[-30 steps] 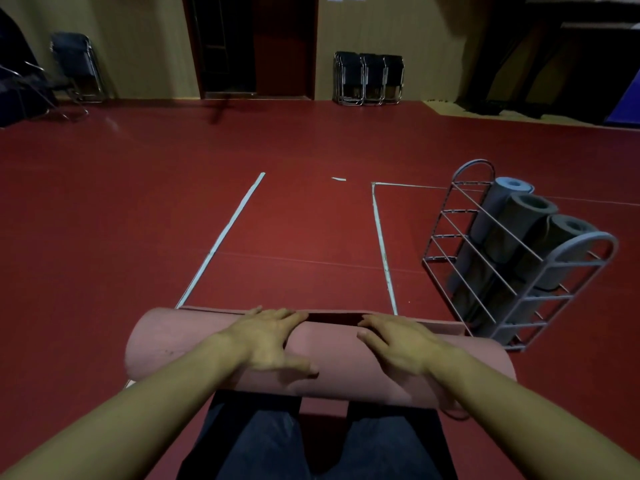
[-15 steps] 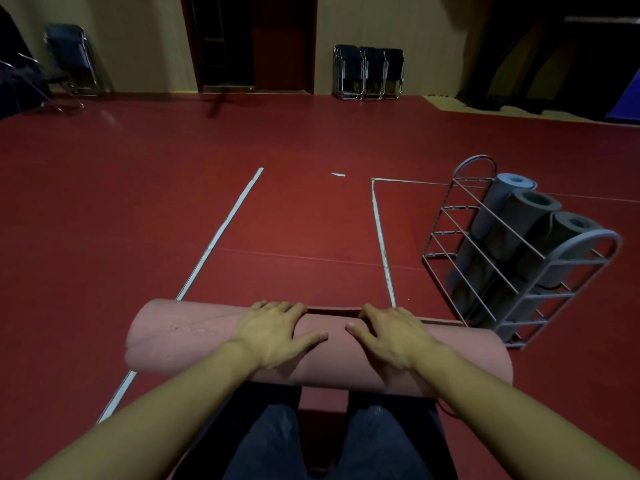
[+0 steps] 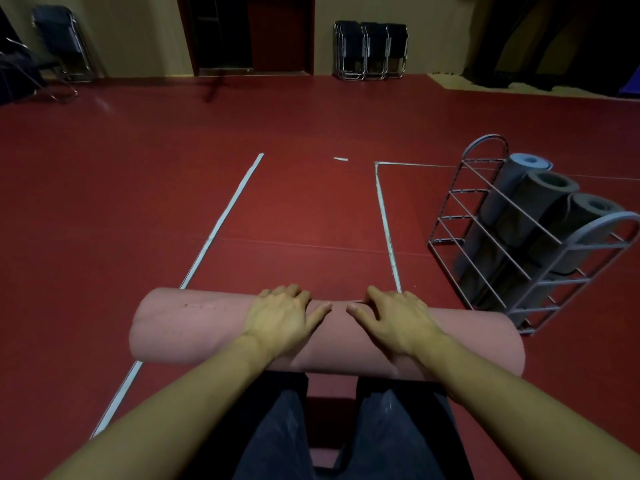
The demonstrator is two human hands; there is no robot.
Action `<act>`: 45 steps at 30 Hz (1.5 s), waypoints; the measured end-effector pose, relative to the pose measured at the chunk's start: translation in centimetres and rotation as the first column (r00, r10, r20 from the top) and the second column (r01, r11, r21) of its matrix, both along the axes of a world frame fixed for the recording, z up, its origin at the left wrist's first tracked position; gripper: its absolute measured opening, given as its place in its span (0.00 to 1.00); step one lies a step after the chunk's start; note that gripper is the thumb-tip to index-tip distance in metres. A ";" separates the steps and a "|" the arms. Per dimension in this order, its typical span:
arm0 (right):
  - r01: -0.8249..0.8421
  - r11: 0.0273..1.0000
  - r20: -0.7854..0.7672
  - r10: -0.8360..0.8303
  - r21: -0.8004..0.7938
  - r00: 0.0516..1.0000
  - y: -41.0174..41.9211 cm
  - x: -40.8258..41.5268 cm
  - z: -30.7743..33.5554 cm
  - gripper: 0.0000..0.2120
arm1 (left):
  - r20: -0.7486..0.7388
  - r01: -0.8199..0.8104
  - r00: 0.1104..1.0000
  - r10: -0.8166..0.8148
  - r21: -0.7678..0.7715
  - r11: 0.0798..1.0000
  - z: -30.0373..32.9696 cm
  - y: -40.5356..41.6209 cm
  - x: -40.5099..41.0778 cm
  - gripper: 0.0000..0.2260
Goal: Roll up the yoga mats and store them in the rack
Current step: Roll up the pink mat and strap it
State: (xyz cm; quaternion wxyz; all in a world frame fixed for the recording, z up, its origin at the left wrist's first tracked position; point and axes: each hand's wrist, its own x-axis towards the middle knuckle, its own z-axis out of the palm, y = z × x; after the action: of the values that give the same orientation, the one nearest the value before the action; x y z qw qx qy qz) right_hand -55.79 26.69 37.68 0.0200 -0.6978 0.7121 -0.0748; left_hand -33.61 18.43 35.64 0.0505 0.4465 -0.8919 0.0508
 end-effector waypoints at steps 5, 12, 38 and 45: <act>0.066 0.988 0.044 -0.073 0.141 0.996 -2.2 -0.3 0.1 0.30 | -0.156 -0.003 0.987 -0.022 -0.154 0.988 -0.5 -0.6 -1.3 0.19; 0.040 0.930 0.061 -0.067 0.365 0.996 -4.0 -1.0 1.0 0.34 | -0.162 -0.049 0.985 0.054 0.034 0.998 0.2 -0.6 -1.8 0.29; -0.248 0.634 0.354 -0.044 0.733 0.934 -9.0 -3.8 1.7 0.44 | -0.117 0.053 0.993 -0.030 0.196 0.979 -0.2 -5.2 -2.6 0.25; -0.285 0.766 0.470 -0.024 0.576 0.883 -9.4 -4.4 0.1 0.34 | -0.219 -0.037 0.972 0.085 0.217 0.976 -0.3 -5.9 -3.1 0.22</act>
State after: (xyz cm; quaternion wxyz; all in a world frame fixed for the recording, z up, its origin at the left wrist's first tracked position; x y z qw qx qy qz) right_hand -60.14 17.32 37.80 0.4217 -0.6626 0.6189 0.0099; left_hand -36.73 12.48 35.32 0.1028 0.4794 -0.8665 -0.0940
